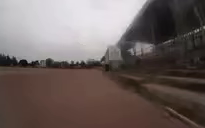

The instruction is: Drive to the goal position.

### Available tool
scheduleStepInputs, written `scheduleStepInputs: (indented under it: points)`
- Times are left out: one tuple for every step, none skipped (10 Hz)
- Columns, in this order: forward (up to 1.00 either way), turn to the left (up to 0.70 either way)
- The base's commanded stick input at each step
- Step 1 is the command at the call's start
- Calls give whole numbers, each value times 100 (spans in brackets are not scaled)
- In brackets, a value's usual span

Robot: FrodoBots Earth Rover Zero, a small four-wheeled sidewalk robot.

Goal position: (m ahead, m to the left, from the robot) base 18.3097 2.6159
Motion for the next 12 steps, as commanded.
scheduleStepInputs:
  points:
    - [100, 0]
    - [100, 0]
    - [100, 0]
    - [100, 0]
    - [100, 0]
    - [100, 0]
    - [100, 0]
    - [100, 0]
    - [100, 0]
    - [100, 0]
    - [100, 0]
    - [100, 0]
